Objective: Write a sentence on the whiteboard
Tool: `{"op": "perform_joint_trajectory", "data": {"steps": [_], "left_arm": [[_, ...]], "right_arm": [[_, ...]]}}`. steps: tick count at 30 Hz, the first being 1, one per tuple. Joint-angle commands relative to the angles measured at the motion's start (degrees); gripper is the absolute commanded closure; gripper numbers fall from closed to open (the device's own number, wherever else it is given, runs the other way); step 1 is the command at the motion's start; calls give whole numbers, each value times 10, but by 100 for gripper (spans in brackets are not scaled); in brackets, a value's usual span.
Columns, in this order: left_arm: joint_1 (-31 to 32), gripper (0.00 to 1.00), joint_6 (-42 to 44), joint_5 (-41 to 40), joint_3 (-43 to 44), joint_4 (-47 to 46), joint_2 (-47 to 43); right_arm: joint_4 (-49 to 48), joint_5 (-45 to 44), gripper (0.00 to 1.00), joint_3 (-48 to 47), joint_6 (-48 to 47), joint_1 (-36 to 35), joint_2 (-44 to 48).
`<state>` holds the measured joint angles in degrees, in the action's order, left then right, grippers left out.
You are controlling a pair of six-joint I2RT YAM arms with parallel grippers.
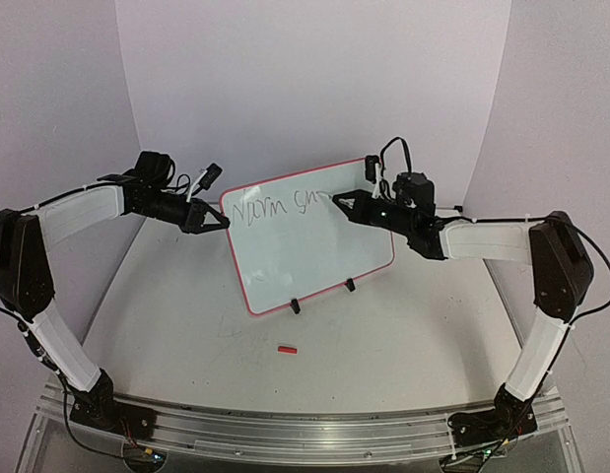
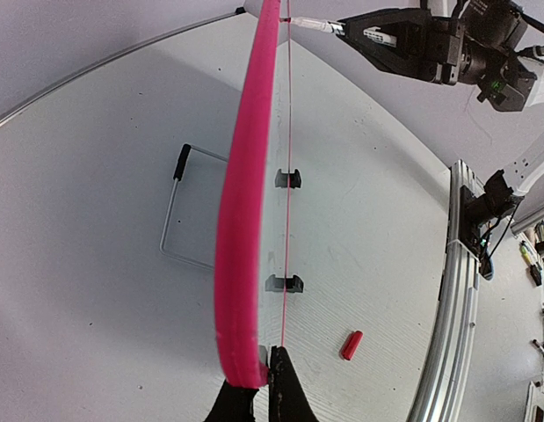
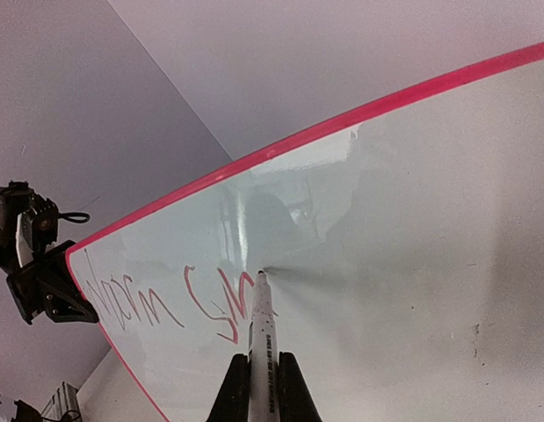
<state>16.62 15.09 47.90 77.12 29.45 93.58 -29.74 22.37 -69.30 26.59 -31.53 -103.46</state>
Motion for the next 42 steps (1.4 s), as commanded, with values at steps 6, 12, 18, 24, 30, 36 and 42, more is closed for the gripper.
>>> {"op": "perform_joint_trajectory", "data": {"steps": [6, 12, 18, 24, 30, 36, 42], "left_arm": [[13, 100, 51, -38, 0, 20, -2], [12, 100, 51, -38, 0, 19, -1], [12, 100, 51, -38, 0, 20, -1], [12, 100, 51, -39, 0, 20, -1], [12, 100, 51, -39, 0, 20, -1], [12, 100, 51, -39, 0, 21, 0], [13, 100, 50, -39, 0, 21, 0]], "right_arm": [[-9, -19, 100, 2, -3, 1, -3], [-10, -20, 100, 33, 3, 1, 1], [-12, -13, 100, 38, 3, 1, 10], [-20, 7, 100, 33, 3, 0, 38], [-19, 9, 100, 15, -4, -3, 41], [-20, 12, 100, -13, -7, -2, 21], [-19, 11, 100, -31, -9, -3, 6]]}}
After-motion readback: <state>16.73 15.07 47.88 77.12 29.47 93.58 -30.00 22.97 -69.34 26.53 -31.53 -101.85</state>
